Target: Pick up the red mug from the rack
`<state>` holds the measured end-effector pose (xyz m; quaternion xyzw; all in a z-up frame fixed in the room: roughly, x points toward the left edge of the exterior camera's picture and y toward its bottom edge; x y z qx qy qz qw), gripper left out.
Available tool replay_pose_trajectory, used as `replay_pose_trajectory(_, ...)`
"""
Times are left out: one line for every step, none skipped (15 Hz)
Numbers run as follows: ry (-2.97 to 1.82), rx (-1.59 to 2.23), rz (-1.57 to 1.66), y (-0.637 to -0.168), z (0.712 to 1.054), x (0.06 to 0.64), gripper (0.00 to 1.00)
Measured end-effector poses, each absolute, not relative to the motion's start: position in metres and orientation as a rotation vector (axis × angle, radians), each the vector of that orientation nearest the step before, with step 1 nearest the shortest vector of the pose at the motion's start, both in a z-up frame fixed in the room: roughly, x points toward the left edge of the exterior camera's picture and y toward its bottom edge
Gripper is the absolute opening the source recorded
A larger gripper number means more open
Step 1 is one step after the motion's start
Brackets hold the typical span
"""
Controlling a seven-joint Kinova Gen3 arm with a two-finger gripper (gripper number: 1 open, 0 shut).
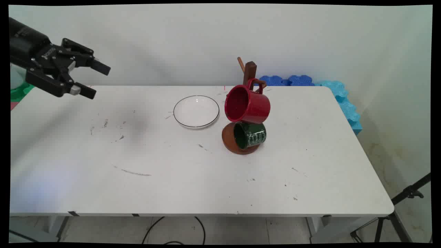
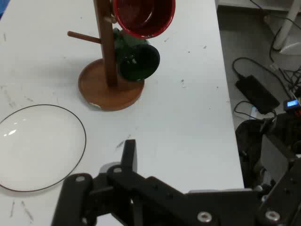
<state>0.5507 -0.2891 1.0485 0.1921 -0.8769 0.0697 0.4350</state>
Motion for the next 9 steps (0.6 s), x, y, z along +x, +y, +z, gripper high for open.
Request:
replay_pose_trajectory(-2.182, 0.479, 0.180, -0.2903, 1.0484, 0.5513, 1.00)
replay_pose_trajectory(-2.180, 0.479, 0.183, -0.2912, 1.0484, 0.5517, 1.00)
replay_pose_trajectory(-2.179, 0.479, 0.189, -0.2928, 1.0485, 0.5520, 1.00)
replay_pose_trajectory(-2.178, 0.478, 0.192, -0.2937, 1.0487, 0.5522, 1.00)
replay_pose_trajectory(-2.175, 0.477, 0.197, -0.2949, 1.0491, 0.5523, 1.00)
replay_pose_trajectory(-2.173, 0.477, 0.199, -0.2955, 1.0494, 0.5525, 1.00)
replay_pose_trajectory(-2.171, 0.476, 0.202, -0.2960, 1.0500, 0.5527, 1.00)
replay_pose_trajectory(-2.167, 0.476, 0.206, -0.2968, 1.0508, 0.5526, 1.00)
replay_pose_trajectory(-2.163, 0.476, 0.208, -0.2976, 1.0516, 0.5523, 1.00)
